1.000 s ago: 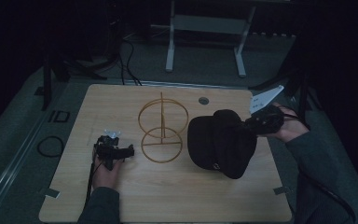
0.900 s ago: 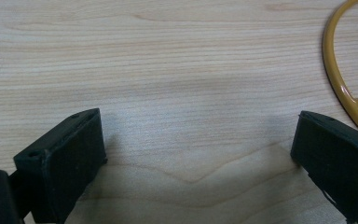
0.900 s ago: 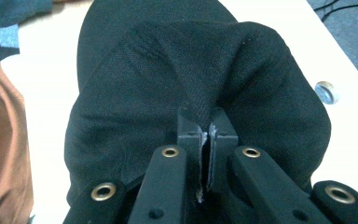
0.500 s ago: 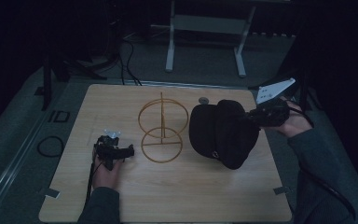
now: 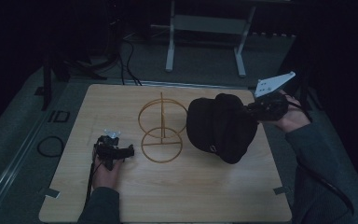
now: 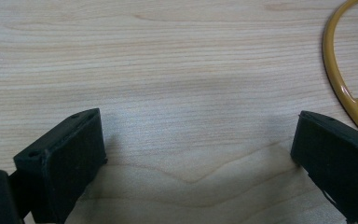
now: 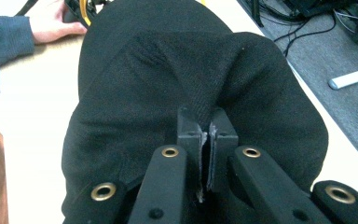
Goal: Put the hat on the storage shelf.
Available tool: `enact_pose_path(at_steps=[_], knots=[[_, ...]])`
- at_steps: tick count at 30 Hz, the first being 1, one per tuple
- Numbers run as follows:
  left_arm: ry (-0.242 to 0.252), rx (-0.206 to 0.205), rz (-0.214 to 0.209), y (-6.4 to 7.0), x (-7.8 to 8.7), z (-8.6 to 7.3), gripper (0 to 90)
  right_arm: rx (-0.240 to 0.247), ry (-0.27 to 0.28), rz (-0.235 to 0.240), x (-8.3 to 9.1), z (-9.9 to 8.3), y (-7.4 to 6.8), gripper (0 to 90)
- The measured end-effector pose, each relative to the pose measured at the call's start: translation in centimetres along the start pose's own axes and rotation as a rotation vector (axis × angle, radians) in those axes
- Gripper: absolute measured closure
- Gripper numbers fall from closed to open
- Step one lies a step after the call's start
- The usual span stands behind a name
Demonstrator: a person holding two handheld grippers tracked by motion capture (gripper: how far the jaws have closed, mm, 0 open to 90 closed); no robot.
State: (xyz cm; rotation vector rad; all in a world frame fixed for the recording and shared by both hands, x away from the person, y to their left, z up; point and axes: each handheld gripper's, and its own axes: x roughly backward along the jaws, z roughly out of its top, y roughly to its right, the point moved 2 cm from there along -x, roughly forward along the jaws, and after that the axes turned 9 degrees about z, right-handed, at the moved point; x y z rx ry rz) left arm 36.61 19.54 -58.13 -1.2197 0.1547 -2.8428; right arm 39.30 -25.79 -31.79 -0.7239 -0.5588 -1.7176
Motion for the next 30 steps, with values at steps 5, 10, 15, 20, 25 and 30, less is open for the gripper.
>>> enact_pose_path(at_steps=[5,10,15,20,25,30], knots=[[0.0,0.0,0.0,0.0,0.0,0.0,2.4,-0.003,0.018,0.011,0.1,0.3,0.1,86.4],[0.0,0.0,0.0,0.0,0.0,0.0,2.4,-0.01,0.068,0.014,0.4,0.5,0.2,86.5],[0.0,0.0,0.0,0.0,0.0,0.0,2.4,-0.003,0.082,0.008,0.5,1.0,0.2,86.5],[0.0,0.0,0.0,0.0,0.0,0.0,2.4,0.007,0.08,0.001,0.7,1.6,0.1,86.5],[0.0,0.001,0.0,0.0,0.0,0.0,2.4,0.01,0.063,0.001,0.8,2.1,0.2,86.5],[0.0,0.0,0.0,0.0,0.0,0.0,2.4,0.021,0.032,-0.005,0.9,2.9,0.2,86.4]])
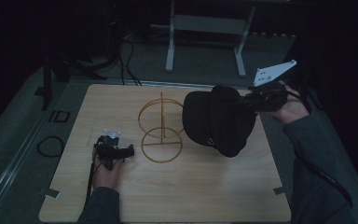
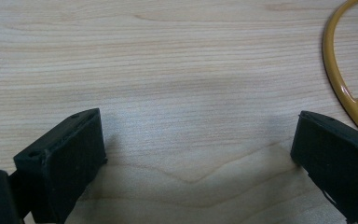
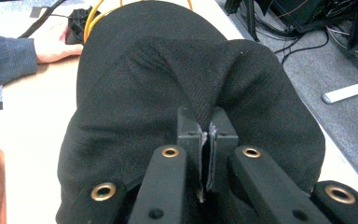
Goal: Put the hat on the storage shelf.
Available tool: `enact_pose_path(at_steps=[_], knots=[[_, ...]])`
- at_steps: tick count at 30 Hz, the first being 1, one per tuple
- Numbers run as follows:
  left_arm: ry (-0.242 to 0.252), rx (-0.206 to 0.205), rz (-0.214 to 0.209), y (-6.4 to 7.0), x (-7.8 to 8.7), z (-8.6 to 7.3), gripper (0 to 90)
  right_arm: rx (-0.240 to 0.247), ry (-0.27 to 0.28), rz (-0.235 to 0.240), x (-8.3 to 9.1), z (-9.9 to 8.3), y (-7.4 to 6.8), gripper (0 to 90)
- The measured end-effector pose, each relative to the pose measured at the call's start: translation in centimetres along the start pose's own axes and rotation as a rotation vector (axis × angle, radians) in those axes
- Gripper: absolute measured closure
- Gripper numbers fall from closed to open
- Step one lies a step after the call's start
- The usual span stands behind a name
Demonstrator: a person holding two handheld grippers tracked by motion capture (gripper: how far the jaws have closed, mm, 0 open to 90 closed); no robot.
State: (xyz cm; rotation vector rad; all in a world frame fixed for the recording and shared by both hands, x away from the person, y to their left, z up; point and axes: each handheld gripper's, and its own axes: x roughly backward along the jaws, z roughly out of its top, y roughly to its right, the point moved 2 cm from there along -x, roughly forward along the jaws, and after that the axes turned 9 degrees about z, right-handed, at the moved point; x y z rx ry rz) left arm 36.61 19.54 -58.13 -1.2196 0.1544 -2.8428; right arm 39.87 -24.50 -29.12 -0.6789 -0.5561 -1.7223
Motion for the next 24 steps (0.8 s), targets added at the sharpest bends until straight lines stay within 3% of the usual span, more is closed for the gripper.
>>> enact_pose_path(at_steps=[12,24], knots=[[0.0,0.0,0.0,0.0,0.0,0.0,2.4,0.02,-0.008,-0.009,0.6,1.7,0.0,86.5],[0.0,0.0,0.0,0.0,0.0,0.0,2.4,0.054,-0.007,0.0,-0.1,4.0,-0.4,86.5]])
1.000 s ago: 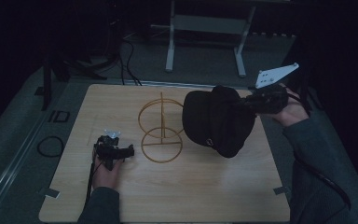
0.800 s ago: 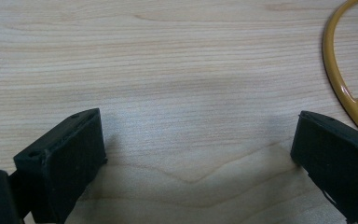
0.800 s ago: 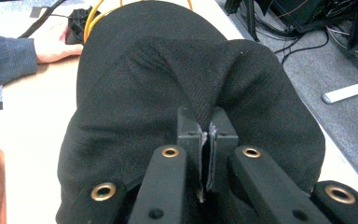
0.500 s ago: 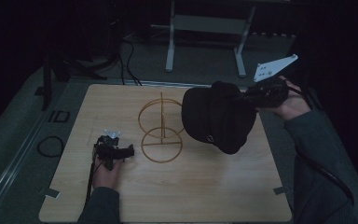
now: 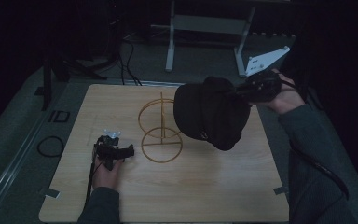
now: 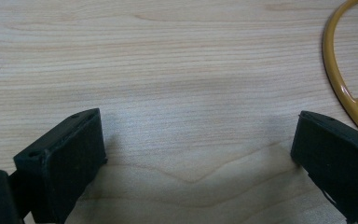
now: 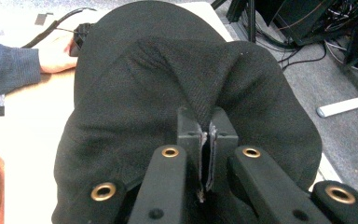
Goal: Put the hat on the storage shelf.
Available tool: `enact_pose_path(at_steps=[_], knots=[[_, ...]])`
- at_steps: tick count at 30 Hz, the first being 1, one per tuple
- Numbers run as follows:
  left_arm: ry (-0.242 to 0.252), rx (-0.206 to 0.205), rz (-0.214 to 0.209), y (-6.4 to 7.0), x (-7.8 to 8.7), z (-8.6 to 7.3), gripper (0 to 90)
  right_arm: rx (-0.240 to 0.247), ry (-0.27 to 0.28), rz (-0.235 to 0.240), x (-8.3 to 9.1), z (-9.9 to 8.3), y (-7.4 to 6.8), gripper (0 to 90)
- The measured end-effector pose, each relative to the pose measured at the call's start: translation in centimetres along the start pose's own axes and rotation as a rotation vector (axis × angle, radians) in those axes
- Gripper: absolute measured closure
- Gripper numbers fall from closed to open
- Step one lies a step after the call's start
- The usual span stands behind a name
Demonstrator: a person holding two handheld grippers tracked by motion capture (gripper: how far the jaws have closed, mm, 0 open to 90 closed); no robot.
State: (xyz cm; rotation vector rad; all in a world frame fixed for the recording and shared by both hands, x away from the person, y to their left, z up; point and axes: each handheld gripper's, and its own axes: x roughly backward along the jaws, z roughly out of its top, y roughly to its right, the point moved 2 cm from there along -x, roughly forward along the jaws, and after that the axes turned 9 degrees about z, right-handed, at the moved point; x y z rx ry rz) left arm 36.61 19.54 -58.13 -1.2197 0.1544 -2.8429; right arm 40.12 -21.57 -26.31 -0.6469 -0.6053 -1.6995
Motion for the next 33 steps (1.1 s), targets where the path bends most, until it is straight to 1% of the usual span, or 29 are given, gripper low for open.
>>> enact_pose_path(at_steps=[7,8,12,14,15,19,21,24,27,32,33], knots=[[0.0,0.0,0.0,0.0,0.0,0.0,2.4,0.011,0.019,0.009,-0.5,1.0,-0.1,86.5],[0.001,0.002,0.0,0.0,0.0,0.0,2.4,0.015,0.024,0.012,-0.7,1.3,-0.1,86.5],[0.0,0.001,0.0,0.0,0.0,0.0,2.4,0.022,0.025,0.018,-1.1,2.1,-0.1,86.5],[0.0,0.0,0.0,0.0,0.0,0.0,2.4,0.022,0.025,0.018,-1.1,2.1,-0.1,86.5],[0.0,0.001,0.0,0.0,0.0,0.0,2.4,0.025,0.027,0.023,-1.4,2.6,-0.1,86.5],[0.0,0.0,0.0,0.0,0.0,0.0,2.4,0.028,0.028,0.023,-1.7,3.1,-0.1,86.5],[0.0,0.0,0.0,0.0,0.0,0.0,2.4,0.036,0.03,0.026,-1.9,3.6,-0.2,86.5],[0.0,0.0,0.0,0.0,0.0,0.0,2.4,0.042,0.02,0.026,-2.1,4.0,-0.2,86.4],[0.0,0.0,0.001,0.0,0.0,0.0,2.4,0.046,0.022,0.027,-2.3,4.3,-0.2,86.5],[0.0,0.001,0.0,0.0,0.0,0.0,2.4,0.041,0.03,0.028,-2.4,4.7,-0.2,86.5],[0.0,0.001,0.0,0.0,0.0,0.0,2.4,0.041,0.032,0.028,-2.6,5.2,-0.2,86.4]])
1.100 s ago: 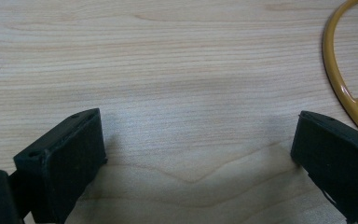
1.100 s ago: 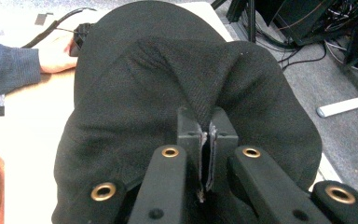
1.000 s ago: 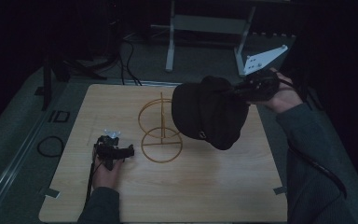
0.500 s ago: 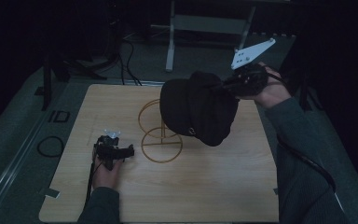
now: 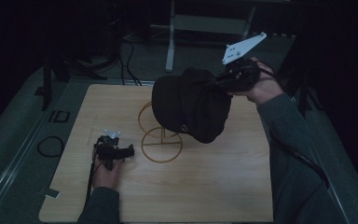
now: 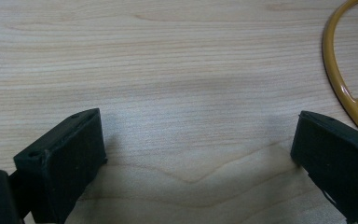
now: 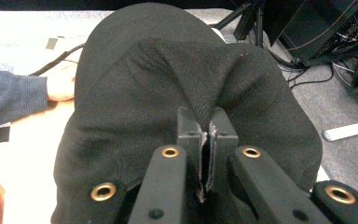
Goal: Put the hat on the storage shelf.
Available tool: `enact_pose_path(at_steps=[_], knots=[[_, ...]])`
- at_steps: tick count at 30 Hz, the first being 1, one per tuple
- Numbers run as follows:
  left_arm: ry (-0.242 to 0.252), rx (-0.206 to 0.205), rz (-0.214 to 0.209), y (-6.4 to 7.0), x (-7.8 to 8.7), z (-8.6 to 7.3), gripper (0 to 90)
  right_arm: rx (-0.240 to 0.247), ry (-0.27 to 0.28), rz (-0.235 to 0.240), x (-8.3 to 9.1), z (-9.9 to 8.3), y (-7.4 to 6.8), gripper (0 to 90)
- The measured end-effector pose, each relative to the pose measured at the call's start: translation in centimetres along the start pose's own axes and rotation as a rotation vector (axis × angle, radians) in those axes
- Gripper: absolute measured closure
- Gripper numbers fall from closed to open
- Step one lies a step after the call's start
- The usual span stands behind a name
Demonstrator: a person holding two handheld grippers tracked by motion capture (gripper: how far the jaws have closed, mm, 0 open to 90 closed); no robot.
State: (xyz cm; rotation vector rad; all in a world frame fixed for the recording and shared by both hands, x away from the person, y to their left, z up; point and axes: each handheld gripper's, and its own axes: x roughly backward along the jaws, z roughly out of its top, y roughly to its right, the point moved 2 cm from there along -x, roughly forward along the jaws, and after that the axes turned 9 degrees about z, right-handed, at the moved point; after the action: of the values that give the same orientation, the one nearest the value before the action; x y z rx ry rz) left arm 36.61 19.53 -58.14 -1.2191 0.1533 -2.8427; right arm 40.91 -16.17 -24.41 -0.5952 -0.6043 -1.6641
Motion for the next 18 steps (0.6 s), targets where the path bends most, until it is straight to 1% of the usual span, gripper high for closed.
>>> enact_pose_path(at_steps=[8,9,11,13,18], knots=[[0.0,0.0,0.0,0.0,0.0,0.0,2.4,0.015,-0.009,0.004,-0.5,1.2,-0.1,86.4],[0.0,0.0,0.0,0.0,0.0,0.0,2.3,0.017,-0.012,0.005,-0.6,1.6,-0.2,86.4],[0.0,0.0,0.0,0.0,0.0,0.0,2.4,0.017,-0.012,0.005,-0.6,1.6,-0.2,86.4],[0.0,0.001,0.0,0.0,0.0,0.0,2.4,0.029,-0.017,0.002,-0.8,2.5,-0.3,86.5],[0.001,0.001,0.0,0.0,0.0,0.0,2.4,0.039,-0.012,0.0,-1.4,3.3,-0.5,86.4]])
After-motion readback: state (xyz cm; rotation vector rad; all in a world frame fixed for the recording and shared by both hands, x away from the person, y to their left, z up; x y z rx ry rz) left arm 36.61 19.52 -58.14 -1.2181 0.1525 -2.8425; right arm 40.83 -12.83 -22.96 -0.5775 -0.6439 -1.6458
